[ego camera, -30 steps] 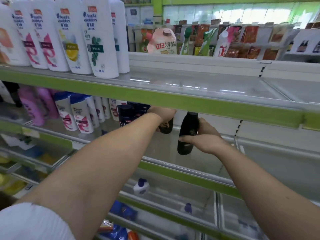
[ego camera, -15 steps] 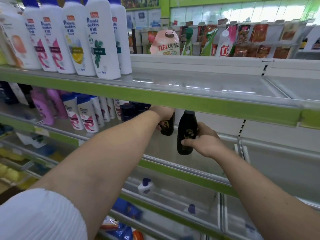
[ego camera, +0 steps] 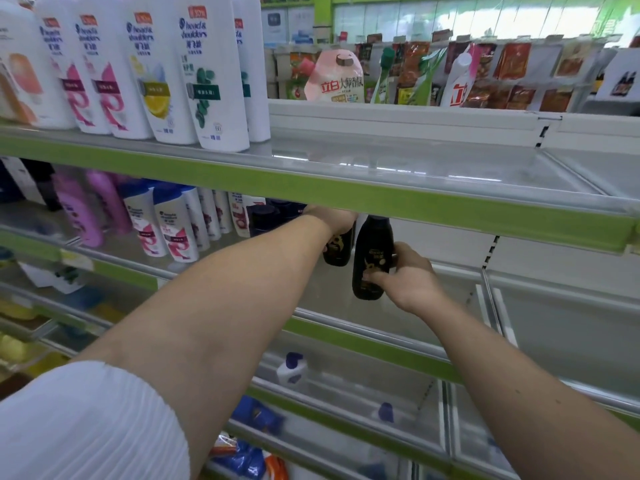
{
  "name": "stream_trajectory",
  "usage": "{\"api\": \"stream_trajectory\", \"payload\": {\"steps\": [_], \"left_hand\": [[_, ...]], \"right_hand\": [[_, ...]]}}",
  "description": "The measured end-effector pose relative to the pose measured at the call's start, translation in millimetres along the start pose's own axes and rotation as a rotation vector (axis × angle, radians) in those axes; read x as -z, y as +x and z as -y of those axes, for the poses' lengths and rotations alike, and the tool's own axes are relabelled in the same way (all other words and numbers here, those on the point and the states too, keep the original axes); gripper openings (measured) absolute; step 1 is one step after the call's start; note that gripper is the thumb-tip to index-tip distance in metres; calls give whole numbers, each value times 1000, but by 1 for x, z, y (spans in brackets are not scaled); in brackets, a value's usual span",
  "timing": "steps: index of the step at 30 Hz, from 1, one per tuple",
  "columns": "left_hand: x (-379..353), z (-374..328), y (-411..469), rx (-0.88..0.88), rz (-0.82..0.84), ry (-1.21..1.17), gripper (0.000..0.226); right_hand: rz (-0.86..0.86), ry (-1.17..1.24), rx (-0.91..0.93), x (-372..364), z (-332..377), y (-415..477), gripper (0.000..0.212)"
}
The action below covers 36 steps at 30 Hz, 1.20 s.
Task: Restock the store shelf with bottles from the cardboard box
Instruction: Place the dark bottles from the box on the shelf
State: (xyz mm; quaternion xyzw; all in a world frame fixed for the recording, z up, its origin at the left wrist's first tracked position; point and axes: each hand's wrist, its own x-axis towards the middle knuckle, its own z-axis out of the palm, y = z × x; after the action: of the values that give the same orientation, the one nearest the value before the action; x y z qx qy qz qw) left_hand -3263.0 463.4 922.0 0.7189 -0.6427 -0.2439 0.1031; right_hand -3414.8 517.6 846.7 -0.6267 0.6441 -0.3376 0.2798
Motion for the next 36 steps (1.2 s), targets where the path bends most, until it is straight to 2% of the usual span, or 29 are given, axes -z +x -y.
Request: {"api": "stream_trajectory", "payload": {"steps": [2,4,6,9,10,13,15,17,20,23,28,36], "left_hand": [[0,0,-2,18,6,-32,58],[1,0,-3,-10,20,-44,47],[-2,0,-5,33,-8,-158,37],[-12,2,-8,135,-165,-409,27],[-15,1,-11,140,-218,-407,26],[-33,8,-39,118,-326,-302,45],[-59,23,-67,-2,-429,-204,44],[-88,41,-92,-209,-547,-122,30],[-115,63,-108,-405,-507,-54,24],[-123,78,-117,-470,-495,-28,22],[-129,102,-128,-415,-508,-37,22],[-121,159,-148,-340,-461,-104,18]], "right_hand": [[-8,-8,3,-4,2,2,50],[-18,-4,1,-7,3,5,49],[-38,-10,-15,-9,4,9,46],[-71,-24,-20,-13,6,17,42],[-76,-29,-12,-14,6,19,41],[-70,-43,20,-20,11,24,41],[-53,-59,40,-25,16,27,41],[-39,-60,59,-32,21,29,42],[-32,-65,86,-44,27,33,45],[-24,-70,107,-54,32,36,48],[-8,-39,112,-66,37,36,45],[-78,-27,31,-75,48,28,44]]}}
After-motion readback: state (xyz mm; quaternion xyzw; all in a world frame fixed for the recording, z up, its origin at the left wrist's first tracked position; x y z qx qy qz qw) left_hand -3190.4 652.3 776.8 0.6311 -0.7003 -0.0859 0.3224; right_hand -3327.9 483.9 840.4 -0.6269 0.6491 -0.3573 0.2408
